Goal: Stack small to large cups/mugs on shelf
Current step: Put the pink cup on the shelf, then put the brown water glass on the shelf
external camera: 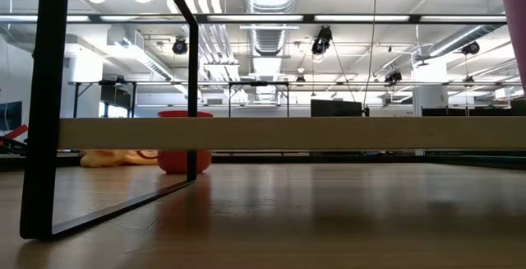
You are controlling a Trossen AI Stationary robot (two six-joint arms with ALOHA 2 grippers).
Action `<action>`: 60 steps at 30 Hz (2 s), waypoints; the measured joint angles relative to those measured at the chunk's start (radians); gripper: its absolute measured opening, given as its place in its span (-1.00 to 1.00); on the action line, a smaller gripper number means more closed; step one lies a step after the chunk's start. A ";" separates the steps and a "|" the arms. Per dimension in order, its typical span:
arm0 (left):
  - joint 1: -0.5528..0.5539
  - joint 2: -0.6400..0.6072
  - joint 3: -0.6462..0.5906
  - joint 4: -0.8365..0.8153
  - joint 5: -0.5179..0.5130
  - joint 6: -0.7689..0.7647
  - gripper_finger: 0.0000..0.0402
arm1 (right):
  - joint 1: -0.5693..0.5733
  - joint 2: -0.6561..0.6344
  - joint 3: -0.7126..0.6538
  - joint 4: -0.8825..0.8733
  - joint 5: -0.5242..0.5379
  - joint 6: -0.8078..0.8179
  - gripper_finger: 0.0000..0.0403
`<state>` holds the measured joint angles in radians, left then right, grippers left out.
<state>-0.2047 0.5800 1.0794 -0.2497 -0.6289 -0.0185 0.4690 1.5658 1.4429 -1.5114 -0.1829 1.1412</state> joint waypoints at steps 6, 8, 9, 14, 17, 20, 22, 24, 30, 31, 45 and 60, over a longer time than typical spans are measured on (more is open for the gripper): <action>0.000 -0.008 0.000 0.000 0.000 0.000 -0.22 | 0.000 0.000 0.000 0.001 0.000 0.003 -0.64; 0.000 -0.008 0.000 0.000 0.000 0.000 -0.22 | 0.000 0.000 0.004 -0.002 0.000 0.003 -0.58; 0.000 -0.008 0.000 0.000 0.000 0.000 -0.22 | 0.000 0.000 0.010 -0.002 0.000 0.003 -0.56; 0.000 -0.006 0.000 0.000 0.000 0.000 -0.22 | 0.000 0.000 0.060 -0.002 0.000 -0.020 -0.52; 0.000 -0.005 0.000 0.000 0.000 0.000 -0.22 | 0.000 -0.001 0.100 -0.007 0.000 -0.030 -0.52; 0.000 -0.004 0.000 -0.002 0.000 -0.001 -0.22 | 0.000 -0.002 0.141 -0.019 0.013 -0.081 -0.52; 0.000 0.004 0.000 -0.002 0.000 -0.002 -0.22 | -0.003 -0.003 0.166 -0.020 0.062 -0.119 -0.52; 0.000 0.025 0.001 -0.018 0.000 -0.002 -0.22 | -0.014 -0.003 0.191 -0.018 0.121 -0.151 -0.53; 0.000 0.113 0.000 -0.097 0.000 -0.010 -0.23 | -0.087 -0.003 0.263 -0.016 0.262 -0.238 -0.53; 0.000 0.123 0.004 -0.105 0.001 -0.028 -0.23 | -0.101 -0.003 0.277 -0.016 0.285 -0.257 -0.53; -0.001 0.339 0.254 -0.879 0.650 -0.663 -0.23 | -0.297 -0.003 0.341 -0.016 0.370 -0.522 -0.55; -0.172 0.718 0.224 -1.083 0.852 -0.683 -0.23 | -0.397 -0.003 0.337 -0.001 0.422 -0.678 -0.55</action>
<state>-0.3765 1.2980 1.3037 -1.3329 0.2231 -0.7020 0.0723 1.5623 1.7803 -1.5123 0.2394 0.4637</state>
